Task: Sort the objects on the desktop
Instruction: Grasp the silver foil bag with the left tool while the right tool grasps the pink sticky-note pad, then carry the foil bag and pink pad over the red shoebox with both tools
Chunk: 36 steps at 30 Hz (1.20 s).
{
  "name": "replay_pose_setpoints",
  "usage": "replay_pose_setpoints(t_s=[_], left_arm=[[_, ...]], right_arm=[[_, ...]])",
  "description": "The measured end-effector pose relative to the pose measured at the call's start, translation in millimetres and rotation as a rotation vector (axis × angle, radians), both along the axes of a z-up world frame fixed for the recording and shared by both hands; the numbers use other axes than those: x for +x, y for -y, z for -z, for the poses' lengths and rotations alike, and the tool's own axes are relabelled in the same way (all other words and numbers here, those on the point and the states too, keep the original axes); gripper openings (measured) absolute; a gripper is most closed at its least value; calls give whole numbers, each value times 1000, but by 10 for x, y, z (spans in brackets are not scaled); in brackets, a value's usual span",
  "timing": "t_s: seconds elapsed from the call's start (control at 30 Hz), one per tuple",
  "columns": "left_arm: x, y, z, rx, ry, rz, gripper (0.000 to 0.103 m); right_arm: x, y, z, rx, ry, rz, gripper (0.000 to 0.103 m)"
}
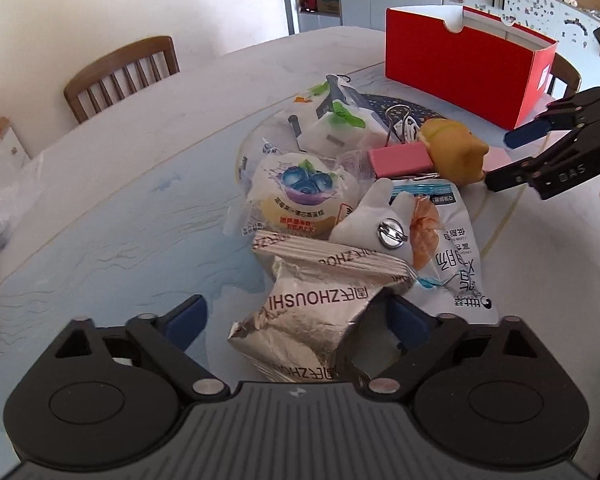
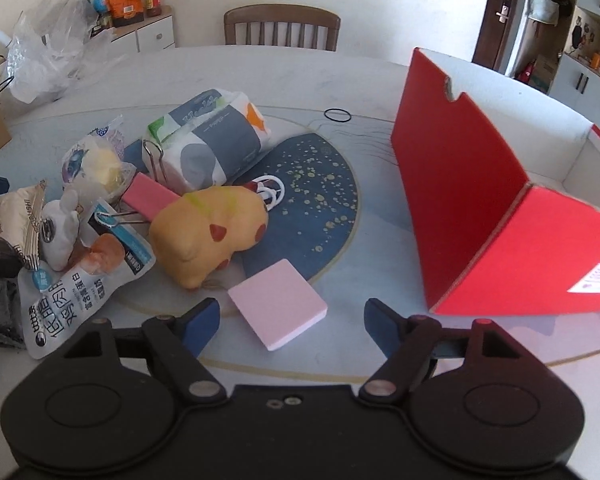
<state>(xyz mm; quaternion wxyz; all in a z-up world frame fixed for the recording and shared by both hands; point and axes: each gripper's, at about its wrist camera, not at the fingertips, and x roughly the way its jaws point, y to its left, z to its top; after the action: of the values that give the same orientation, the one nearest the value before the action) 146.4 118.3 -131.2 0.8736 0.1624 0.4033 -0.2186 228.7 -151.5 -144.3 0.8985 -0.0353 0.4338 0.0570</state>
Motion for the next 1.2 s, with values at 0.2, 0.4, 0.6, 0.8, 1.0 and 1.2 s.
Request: replay_pose_setpoints(t_s=[0.2, 0.4, 0.6, 0.8, 1.0, 1.2], left_arm=[[-34, -45, 5, -15, -12, -12, 74], [-36, -75, -10, -31, -7, -28, 66], [-26, -103, -44, -56, -9, -59, 60], [-50, -119, -105, -65, -5, -97, 59], [-112, -134, -248, -74, 2, -137, 59], [-173, -85, -411, -71, 15, -160, 59]], right_arm=[[31, -13, 5, 28, -5, 0, 68], [43, -20, -18, 47, -15, 11, 56], [20, -29, -46, 40, -15, 17, 55], [-31, -1, -114, 41, -8, 34, 55], [-149, 43, -243, 62, 8, 50, 55], [-252, 92, -396, 81, 20, 61, 55]])
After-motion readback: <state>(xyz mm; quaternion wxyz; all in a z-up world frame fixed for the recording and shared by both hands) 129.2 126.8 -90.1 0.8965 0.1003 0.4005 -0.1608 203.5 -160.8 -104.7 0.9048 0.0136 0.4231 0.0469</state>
